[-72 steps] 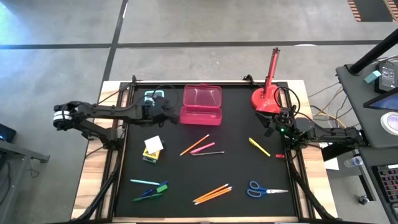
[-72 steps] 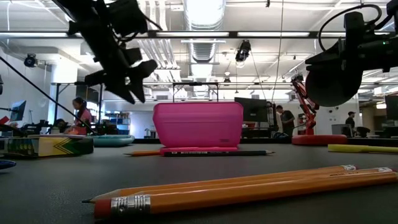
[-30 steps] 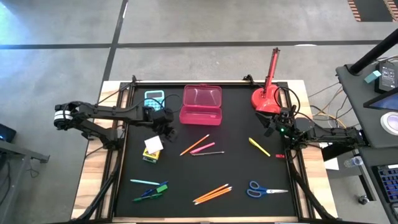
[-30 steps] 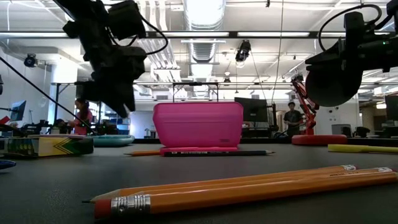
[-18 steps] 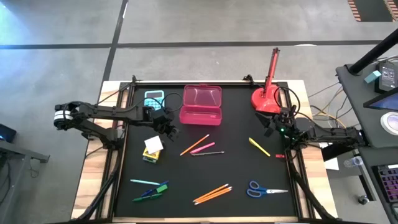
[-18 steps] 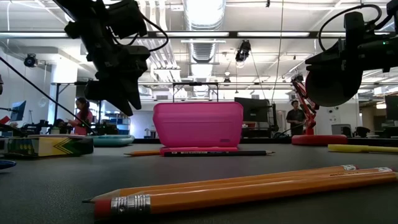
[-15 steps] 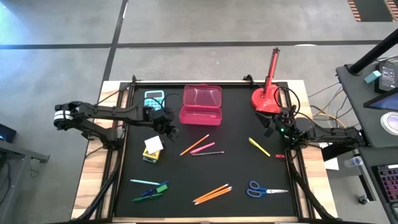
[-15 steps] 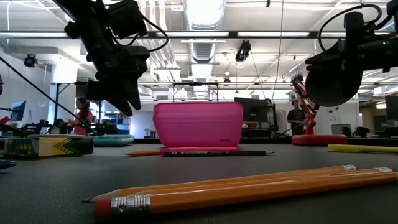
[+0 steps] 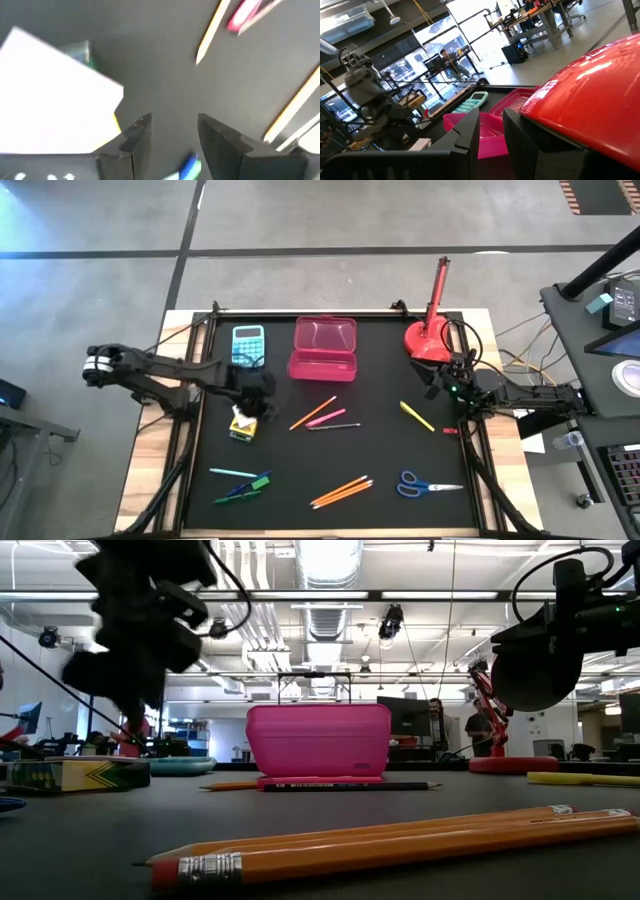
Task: Pack school essentials
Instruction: Put the blue pen into the pink supply box
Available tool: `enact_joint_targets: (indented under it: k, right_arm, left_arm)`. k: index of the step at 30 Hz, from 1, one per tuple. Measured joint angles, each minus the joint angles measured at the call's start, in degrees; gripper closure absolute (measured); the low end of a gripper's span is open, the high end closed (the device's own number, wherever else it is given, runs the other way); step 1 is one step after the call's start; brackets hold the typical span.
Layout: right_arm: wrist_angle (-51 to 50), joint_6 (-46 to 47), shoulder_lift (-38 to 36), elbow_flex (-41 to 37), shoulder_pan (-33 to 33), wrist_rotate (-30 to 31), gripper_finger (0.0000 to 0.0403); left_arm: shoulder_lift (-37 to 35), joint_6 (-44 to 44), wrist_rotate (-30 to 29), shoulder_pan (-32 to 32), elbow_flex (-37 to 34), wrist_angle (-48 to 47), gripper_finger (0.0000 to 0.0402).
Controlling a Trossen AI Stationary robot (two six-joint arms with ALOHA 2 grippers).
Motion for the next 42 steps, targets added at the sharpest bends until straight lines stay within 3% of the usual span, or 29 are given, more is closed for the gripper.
enact_joint_targets:
  k: [6, 11, 24, 31, 42]
  right_arm:
    - [0.0, 0.0, 0.0, 0.0, 0.0, 0.0, 0.0323]
    - [0.0, 0.0, 0.0, 0.0, 0.0, 0.0, 0.0323]
    - [0.0, 0.0, 0.0, 0.0, 0.0, 0.0, 0.0323]
    - [0.0, 0.0, 0.0, 0.0, 0.0, 0.0, 0.0323]
    - [0.0, 0.0, 0.0, 0.0, 0.0, 0.0, 0.0323]
  left_arm:
    - [-4.9, -9.3, -10.1, -7.8, -0.6, -8.4, 0.0262]
    - [-10.5, -11.2, -15.1, -8.0, -2.7, -12.3, 0.0262]
    - [-25.3, -23.2, -19.0, -7.0, -16.2, -11.0, 0.0262]
    - [-24.6, -25.1, -22.4, -6.9, -18.0, -10.4, 0.0262]
    - [-15.9, -24.6, -25.0, -5.7, -18.3, -8.9, 0.0262]
